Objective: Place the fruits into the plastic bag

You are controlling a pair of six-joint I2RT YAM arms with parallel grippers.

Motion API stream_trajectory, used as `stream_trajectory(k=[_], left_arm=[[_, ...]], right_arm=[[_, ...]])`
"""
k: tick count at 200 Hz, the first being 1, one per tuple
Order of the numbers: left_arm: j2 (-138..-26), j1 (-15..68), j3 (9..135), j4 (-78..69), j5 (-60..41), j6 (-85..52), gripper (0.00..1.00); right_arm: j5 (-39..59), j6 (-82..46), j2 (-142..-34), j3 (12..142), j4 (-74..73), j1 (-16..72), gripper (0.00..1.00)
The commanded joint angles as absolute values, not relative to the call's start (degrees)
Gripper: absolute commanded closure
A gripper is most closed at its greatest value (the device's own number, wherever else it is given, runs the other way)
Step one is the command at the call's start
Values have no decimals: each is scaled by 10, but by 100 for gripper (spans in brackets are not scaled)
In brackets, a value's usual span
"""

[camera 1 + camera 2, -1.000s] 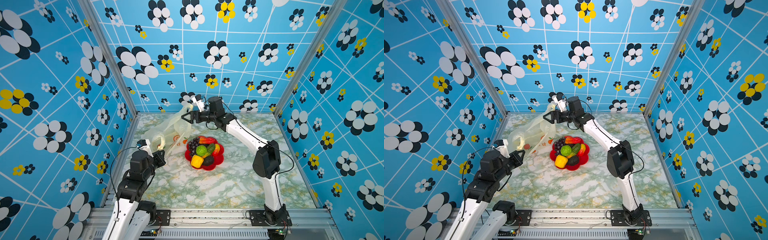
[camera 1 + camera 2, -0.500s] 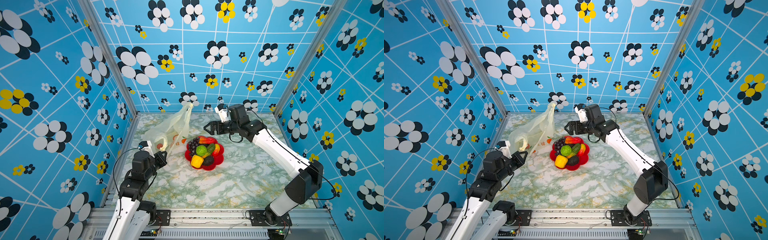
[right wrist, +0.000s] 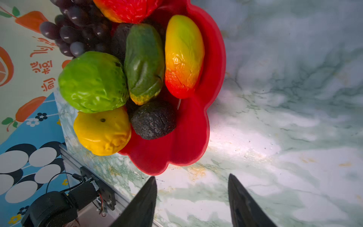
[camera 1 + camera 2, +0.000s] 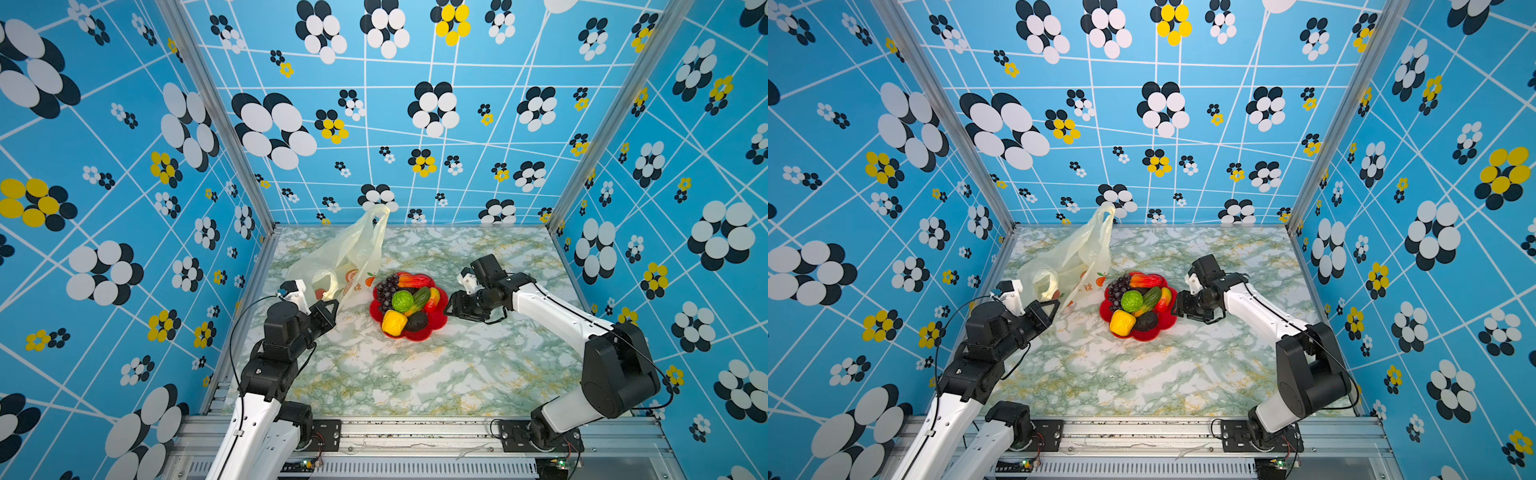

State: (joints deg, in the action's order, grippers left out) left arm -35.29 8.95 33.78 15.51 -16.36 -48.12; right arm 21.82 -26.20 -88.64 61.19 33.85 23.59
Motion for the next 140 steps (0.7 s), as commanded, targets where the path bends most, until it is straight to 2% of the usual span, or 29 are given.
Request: stream_trajectory(k=[1,20,51,140], left_arm=[[-361,89,324,108,-193,-512,100],[-356,92,324,104,-199,-518,100],[-340,96,328,107,-200,-521,100],[-326,96,335,105,-205,-524,100]], right_arm=[[244,-279,-877,598,303,237,47],[253,-282,-893,595,292,237,53],[258,-287,-917,592,275,237,57],[243,-300,-963,587,251,237,60]])
